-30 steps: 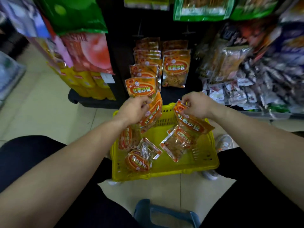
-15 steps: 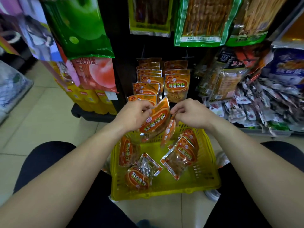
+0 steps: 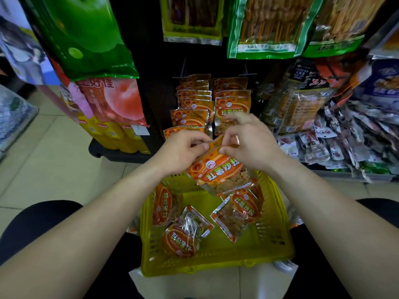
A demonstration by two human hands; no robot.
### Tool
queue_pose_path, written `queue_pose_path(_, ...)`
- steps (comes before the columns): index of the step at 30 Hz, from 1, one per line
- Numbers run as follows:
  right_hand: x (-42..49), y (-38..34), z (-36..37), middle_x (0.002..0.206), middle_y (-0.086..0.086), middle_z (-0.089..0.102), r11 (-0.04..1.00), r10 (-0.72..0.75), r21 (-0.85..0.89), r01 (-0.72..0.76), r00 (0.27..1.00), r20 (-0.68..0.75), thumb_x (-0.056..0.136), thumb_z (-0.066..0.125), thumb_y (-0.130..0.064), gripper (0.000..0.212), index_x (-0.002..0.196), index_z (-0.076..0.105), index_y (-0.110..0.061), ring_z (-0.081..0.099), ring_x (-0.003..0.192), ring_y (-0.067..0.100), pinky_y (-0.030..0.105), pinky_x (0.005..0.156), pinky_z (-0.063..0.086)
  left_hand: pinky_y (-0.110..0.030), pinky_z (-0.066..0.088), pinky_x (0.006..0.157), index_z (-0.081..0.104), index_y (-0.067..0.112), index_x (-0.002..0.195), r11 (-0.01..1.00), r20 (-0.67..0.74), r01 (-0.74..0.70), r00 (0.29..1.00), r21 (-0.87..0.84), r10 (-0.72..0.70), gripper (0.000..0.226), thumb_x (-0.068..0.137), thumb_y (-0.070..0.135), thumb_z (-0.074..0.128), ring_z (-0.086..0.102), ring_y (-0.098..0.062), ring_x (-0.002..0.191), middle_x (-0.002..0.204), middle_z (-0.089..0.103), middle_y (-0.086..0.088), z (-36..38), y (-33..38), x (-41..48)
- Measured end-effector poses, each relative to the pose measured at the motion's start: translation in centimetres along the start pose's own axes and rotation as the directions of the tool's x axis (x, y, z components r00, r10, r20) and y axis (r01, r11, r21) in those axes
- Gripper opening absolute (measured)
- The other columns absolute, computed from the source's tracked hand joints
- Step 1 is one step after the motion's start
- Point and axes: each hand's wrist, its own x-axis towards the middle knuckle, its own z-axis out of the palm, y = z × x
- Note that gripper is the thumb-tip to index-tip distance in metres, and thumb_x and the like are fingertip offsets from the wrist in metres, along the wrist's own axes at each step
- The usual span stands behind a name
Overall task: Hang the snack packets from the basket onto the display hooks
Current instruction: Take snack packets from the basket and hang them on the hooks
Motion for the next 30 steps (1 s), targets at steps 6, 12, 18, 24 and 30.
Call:
queue_pose_path(6,0.5,0.1,0.8,0.084,-0.013,0.067,0.987,0.106,0.117,-0.106,0.994,0.012,0.078,0.077,-0.041,0.017,0.074,0.065,-0.030,0.060,0.087,0.013,0.038,0.077,0.052,-0.022,0.054,0.074,0.067,0.046,0.090,0.999,0.015,0.016,1.000,-0.042,-0.016,0.024,0.098,0.024,0.061,0.069,0.002,0.084,0.087,0.073,0.023,-0.4,-0.2,0.1)
queue_pose_path(12,0.8,0.3,0.6,0.090,-0.014,0.066,0.962,0.180,0.206,-0.177,0.984,0.005,0.080,0.076,-0.043,0.018,0.075,0.061,-0.036,0.063,0.091,0.015,0.039,0.080,0.054,-0.032,0.058,0.081,0.065,0.040,0.096,0.999,-0.076,0.033,0.997,0.007,-0.032,0.033,0.080,0.017,0.082,0.068,-0.001,0.090,0.096,0.072,0.012,-1.3,-1.1,-0.1)
queue_pose_path(18,0.9,0.1,0.3,0.091,-0.016,0.065,0.956,0.167,0.252,-0.147,0.984,-0.058,0.079,0.078,-0.043,0.023,0.077,0.056,-0.035,0.063,0.092,0.013,0.033,0.073,0.053,-0.020,0.051,0.074,0.065,0.041,0.088,0.999,-0.157,0.049,0.986,0.002,-0.048,0.025,0.087,0.018,0.075,0.066,0.002,0.092,0.094,0.070,0.019,-1.7,-1.3,0.0)
queue_pose_path(24,0.6,0.1,0.2,0.095,-0.014,0.063,0.956,0.114,0.274,-0.105,0.993,-0.018,0.082,0.077,-0.039,0.034,0.100,0.049,-0.038,0.064,0.090,0.013,0.034,0.069,0.055,-0.035,0.057,0.082,0.068,0.035,0.097,0.997,-0.122,0.079,0.989,0.002,-0.078,0.018,0.092,0.019,0.071,0.065,-0.010,0.101,0.103,0.070,0.010,-1.6,-1.3,-0.2)
queue_pose_path(30,0.9,0.6,0.2,0.095,-0.013,0.067,0.965,0.080,0.247,-0.090,0.996,0.050,0.088,0.071,-0.038,0.007,0.089,0.063,-0.038,0.064,0.091,0.010,0.031,0.076,0.053,-0.037,0.057,0.087,0.073,0.029,0.107,0.995,-0.099,0.095,0.991,0.001,-0.095,0.018,0.093,0.018,0.069,0.064,-0.009,0.104,0.109,0.070,0.009,-1.5,-1.1,-0.1)
